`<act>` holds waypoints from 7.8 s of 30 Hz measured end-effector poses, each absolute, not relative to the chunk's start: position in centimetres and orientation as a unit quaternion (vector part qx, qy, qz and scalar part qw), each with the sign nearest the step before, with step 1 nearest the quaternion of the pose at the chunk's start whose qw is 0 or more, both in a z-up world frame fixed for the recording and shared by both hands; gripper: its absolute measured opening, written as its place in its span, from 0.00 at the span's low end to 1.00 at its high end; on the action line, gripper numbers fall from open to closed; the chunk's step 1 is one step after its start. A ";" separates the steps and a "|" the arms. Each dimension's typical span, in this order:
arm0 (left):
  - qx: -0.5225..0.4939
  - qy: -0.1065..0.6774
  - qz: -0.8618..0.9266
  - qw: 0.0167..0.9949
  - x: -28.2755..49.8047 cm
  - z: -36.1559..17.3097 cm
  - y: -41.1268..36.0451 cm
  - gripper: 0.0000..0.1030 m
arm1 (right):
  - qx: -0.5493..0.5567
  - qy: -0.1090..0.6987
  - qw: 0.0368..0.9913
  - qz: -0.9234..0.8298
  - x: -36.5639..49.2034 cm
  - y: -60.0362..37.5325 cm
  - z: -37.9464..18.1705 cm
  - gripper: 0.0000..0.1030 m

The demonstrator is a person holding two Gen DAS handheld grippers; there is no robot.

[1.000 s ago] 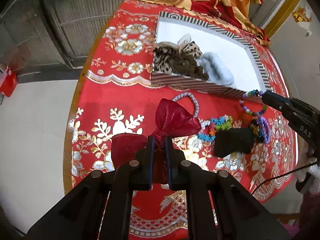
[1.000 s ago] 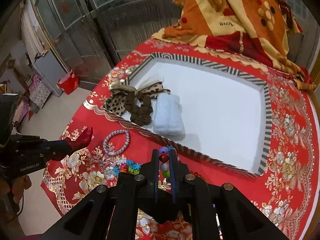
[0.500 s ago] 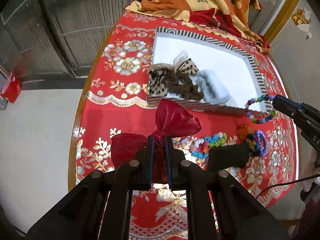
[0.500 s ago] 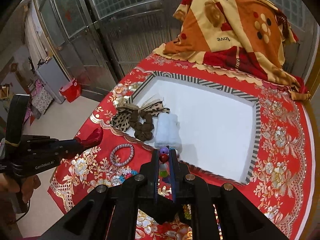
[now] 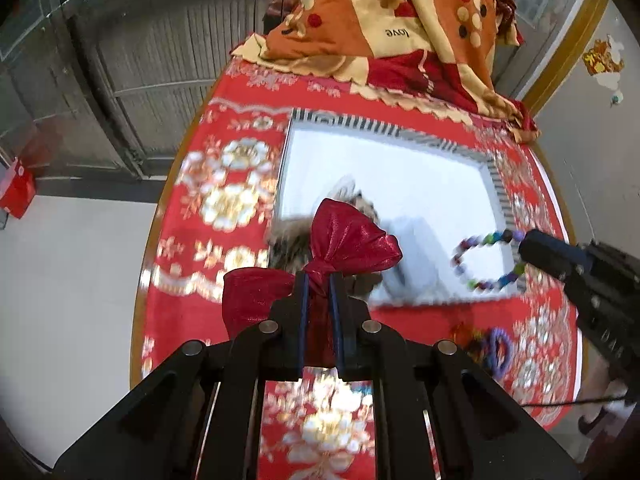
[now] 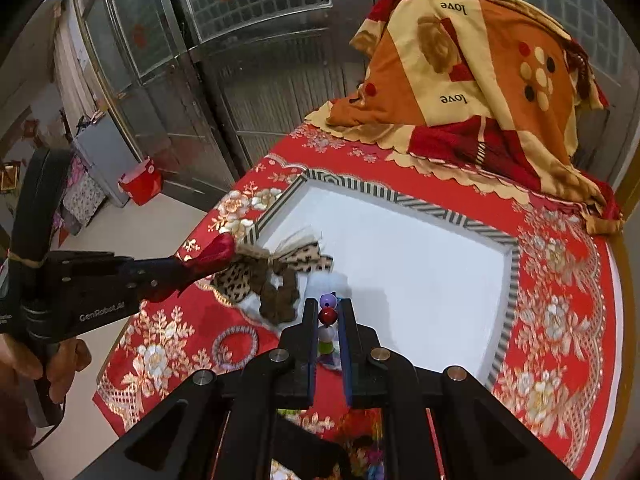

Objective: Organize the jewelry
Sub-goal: 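Place the red bow and bead bracelet into the tray, opening both tools, then grasp the purple and orange bracelets with the right tool, then carry the held orange bead bracelet with the right tool over the tray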

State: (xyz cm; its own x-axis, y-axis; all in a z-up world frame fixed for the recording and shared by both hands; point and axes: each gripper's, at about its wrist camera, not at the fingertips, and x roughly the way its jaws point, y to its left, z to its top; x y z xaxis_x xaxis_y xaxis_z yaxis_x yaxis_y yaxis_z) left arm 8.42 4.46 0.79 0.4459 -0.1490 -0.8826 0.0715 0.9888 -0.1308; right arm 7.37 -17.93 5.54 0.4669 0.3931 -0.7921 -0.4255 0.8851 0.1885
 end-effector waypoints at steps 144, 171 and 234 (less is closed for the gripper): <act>-0.078 0.633 -0.102 0.763 1.1 -8.5 -3.7 0.35 | -0.063 0.578 0.777 0.243 4.1 -21.7 -7.9 0.14; -0.061 0.596 -0.142 0.788 -1.1 -4.8 -3.3 0.08 | 0.000 0.547 0.799 0.249 2.0 -24.0 -3.7 0.10; -0.064 0.567 -0.185 0.800 -1.3 0.0 -3.2 0.08 | 0.022 0.519 0.809 0.276 1.6 -24.8 2.3 0.09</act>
State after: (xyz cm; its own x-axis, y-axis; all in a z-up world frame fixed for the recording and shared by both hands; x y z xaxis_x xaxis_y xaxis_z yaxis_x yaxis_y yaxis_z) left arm -1.35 -3.20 -0.04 0.2881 -0.3682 -0.8840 0.2232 0.9235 -0.3119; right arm 1.59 -24.78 2.32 0.3088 0.4696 -0.8271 -0.4240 0.8464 0.3222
